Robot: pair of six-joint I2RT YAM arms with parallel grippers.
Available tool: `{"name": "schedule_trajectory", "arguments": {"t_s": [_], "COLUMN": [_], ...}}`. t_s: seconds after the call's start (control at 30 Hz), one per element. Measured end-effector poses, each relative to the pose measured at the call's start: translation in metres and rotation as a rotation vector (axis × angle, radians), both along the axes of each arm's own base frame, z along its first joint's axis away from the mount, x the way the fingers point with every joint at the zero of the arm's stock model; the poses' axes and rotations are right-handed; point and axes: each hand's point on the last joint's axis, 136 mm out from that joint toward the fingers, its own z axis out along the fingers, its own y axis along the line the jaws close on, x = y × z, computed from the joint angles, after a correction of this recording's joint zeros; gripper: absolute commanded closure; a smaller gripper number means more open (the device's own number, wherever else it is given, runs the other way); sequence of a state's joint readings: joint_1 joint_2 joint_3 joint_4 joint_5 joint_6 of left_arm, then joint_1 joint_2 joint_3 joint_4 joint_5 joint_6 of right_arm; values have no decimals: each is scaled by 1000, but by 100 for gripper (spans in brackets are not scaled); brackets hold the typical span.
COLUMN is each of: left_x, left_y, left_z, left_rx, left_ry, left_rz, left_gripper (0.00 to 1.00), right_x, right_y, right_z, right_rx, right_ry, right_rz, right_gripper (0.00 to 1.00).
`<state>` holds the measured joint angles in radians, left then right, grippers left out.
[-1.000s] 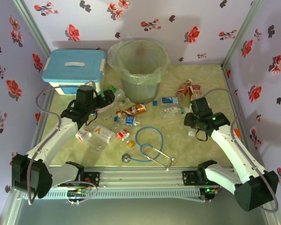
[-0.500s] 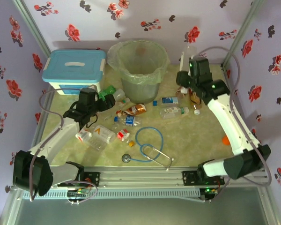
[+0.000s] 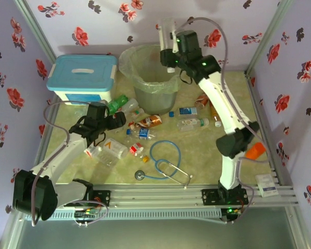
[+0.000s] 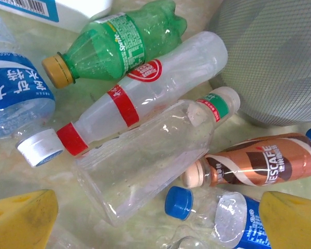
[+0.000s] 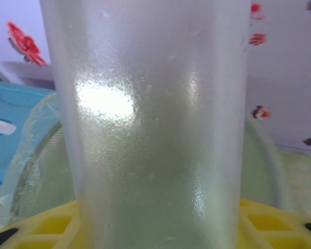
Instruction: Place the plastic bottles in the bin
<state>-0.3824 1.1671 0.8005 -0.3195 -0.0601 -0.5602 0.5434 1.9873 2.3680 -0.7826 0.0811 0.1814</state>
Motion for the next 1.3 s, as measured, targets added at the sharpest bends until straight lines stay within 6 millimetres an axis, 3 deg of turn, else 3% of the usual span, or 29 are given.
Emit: {"name": "schedule_trajectory", "arguments": {"t_s": [0.2,0.33,0.47,0.53,0.7,0.9,1.13,1.3], "left_x": [-2,-4,-5,-5,-5,-5,-5,-5], "left_y": [1,2,3,3,3,3,3,3], "left_z": [-3,-3,-2,-1,-1,-1,-1,-1], "left_rx": [13,15,14,15,15,15,16,16], "left_ry": [7,5,0,-2,-2,-2,-2,-2], "left_rz": [-5,-7,-7,-5,-5,-5,-5,-5], "left_gripper": [0,0,0,0,0,0,0,0], "right_x": [23,34,35,35,37,38,38,40], "right_y": [42,50,48,46,42,40,40,41], "right_z": [-63,-113,-142,-146,-143,-143,-142,-123], "right_rx": [-55,-106,-149,-156,-154,-159,-157,-139], "right_ry": [100,186,245,257,255,253,250,207], "right_rz": [84,96,97,96,88,89,88,92], "right_gripper": [61,61,60,58,35,27,26,23]}}
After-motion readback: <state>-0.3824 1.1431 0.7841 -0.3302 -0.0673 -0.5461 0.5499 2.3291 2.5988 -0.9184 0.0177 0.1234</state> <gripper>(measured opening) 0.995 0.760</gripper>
